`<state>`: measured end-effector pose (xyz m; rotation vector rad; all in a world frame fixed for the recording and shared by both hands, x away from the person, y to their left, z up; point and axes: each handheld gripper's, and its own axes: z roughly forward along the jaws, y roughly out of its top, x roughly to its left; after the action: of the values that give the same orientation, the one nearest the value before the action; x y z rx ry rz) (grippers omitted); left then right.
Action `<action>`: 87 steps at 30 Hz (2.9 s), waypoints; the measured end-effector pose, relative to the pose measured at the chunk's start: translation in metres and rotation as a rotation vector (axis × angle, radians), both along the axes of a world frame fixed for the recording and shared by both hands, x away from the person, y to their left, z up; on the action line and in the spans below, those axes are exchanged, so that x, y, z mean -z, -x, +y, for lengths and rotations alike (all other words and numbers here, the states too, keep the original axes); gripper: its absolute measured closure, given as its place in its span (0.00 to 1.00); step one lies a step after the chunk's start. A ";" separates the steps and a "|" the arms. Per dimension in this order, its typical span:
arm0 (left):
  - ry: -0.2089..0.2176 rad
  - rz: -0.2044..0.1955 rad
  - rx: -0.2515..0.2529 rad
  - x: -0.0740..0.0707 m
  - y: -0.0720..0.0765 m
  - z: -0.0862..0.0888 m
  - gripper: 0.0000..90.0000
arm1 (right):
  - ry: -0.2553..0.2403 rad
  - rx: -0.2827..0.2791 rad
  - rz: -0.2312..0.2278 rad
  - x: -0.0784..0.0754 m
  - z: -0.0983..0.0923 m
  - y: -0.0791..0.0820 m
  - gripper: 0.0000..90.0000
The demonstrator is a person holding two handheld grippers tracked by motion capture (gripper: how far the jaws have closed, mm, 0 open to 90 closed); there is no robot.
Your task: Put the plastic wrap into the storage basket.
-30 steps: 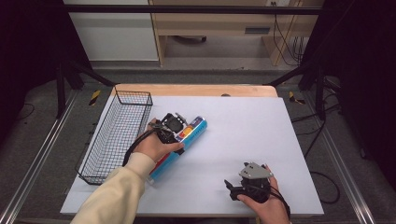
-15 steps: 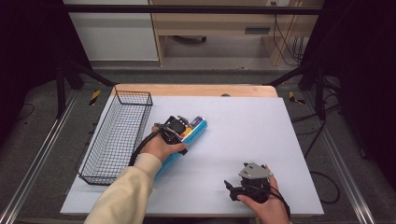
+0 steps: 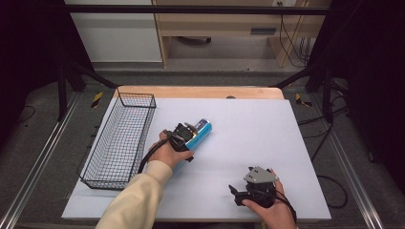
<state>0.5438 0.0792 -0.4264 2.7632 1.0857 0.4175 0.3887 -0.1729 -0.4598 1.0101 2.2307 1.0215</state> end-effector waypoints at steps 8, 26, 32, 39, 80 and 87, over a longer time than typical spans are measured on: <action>-0.015 -0.001 -0.002 0.003 -0.003 -0.004 0.29 | -0.001 -0.004 -0.001 0.000 0.000 0.000 0.11; -0.028 0.024 -0.012 0.009 -0.010 -0.005 0.31 | 0.002 -0.013 0.005 0.001 0.001 0.000 0.11; -0.032 0.032 -0.009 0.010 -0.011 -0.006 0.33 | 0.000 -0.009 0.008 0.001 0.001 0.000 0.11; -0.026 0.036 -0.010 0.010 -0.012 -0.005 0.33 | 0.004 -0.015 0.014 0.002 0.002 0.000 0.10; -0.011 -0.040 -0.008 -0.035 -0.004 0.003 0.35 | 0.010 -0.031 0.020 0.005 0.004 -0.001 0.11; -0.009 -0.042 0.002 -0.043 -0.002 0.002 0.36 | 0.010 -0.027 0.025 0.005 0.005 -0.001 0.11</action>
<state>0.5454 0.0809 -0.3831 2.7506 1.0735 0.4790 0.3897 -0.1680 -0.4644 0.9963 2.2732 1.0136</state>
